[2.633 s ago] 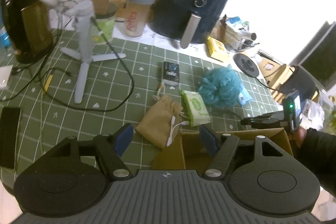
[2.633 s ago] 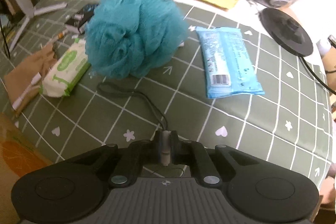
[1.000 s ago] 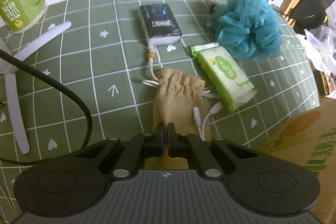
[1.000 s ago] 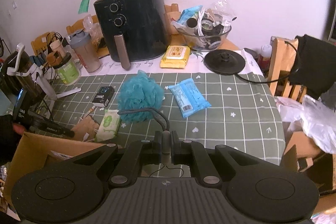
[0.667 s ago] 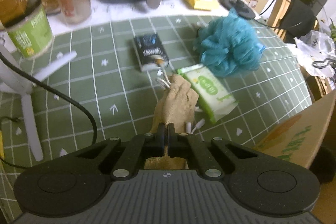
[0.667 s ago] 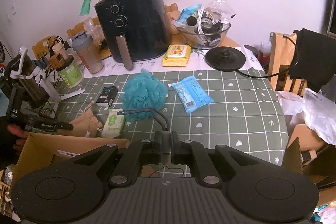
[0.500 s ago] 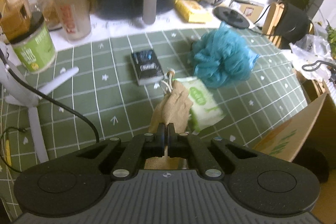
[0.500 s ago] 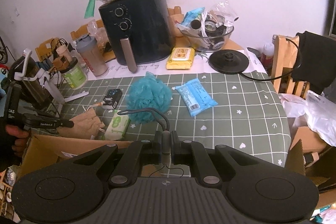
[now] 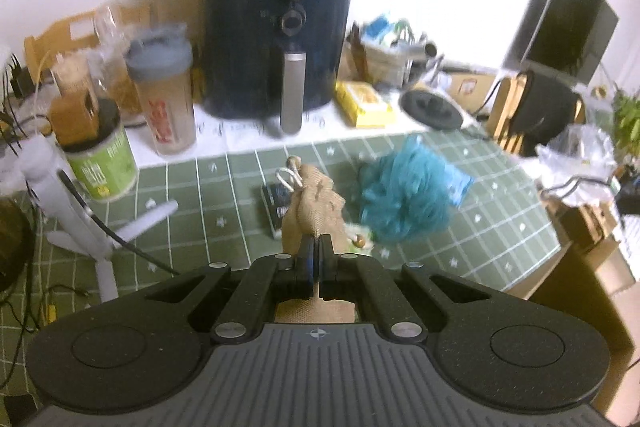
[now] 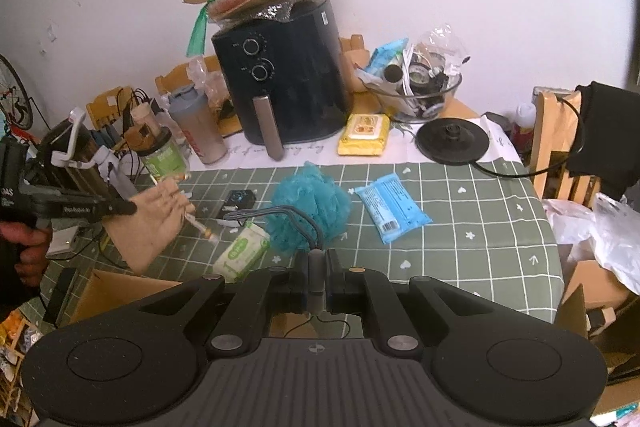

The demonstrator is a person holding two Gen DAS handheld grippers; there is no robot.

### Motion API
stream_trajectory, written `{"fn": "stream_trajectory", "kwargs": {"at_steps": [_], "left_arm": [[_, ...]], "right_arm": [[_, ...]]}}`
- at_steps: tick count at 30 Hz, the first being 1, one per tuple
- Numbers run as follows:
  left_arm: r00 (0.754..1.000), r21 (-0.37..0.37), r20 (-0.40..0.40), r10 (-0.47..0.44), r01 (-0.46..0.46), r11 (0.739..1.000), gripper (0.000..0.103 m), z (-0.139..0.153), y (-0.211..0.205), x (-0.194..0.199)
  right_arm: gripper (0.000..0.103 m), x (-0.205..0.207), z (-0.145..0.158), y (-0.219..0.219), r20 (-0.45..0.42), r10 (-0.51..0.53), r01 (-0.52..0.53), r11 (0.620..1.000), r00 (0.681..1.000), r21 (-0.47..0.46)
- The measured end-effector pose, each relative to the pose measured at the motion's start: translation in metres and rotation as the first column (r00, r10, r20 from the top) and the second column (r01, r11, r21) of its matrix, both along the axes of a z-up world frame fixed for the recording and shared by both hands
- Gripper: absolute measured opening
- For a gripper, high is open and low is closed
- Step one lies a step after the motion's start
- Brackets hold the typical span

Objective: Organize soft objects
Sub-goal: 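Carry the pouch and cable over the box and release both into it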

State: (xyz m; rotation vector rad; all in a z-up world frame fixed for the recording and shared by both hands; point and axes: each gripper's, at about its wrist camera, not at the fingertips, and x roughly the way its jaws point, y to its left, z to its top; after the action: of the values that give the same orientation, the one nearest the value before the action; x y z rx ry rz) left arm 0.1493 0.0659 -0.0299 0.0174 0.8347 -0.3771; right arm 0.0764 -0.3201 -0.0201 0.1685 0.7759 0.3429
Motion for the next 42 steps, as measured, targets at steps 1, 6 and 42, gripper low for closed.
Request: {"fn": "stream_trajectory", "kwargs": {"at_steps": [1, 6, 42], "left_arm": [[1.0, -0.007, 0.008, 0.001, -0.001, 1.0, 0.002, 0.006, 0.0, -0.002], [1.0, -0.052, 0.024, -0.015, 0.016, 0.999, 0.002, 0.03, 0.0, -0.016], [0.992, -0.205, -0.104, -0.068, 0.045, 0.978, 0.039, 0.017, -0.016, -0.134]], "right_arm": [[0.01, -0.001, 0.001, 0.0, 0.001, 0.001, -0.001, 1.0, 1.0, 0.003], [0.01, -0.007, 0.005, 0.001, 0.004, 0.013, -0.013, 1.0, 1.0, 0.008], [0.01, -0.066, 0.002, 0.042, -0.046, 0.095, -0.093, 0.995, 0.994, 0.041]]}}
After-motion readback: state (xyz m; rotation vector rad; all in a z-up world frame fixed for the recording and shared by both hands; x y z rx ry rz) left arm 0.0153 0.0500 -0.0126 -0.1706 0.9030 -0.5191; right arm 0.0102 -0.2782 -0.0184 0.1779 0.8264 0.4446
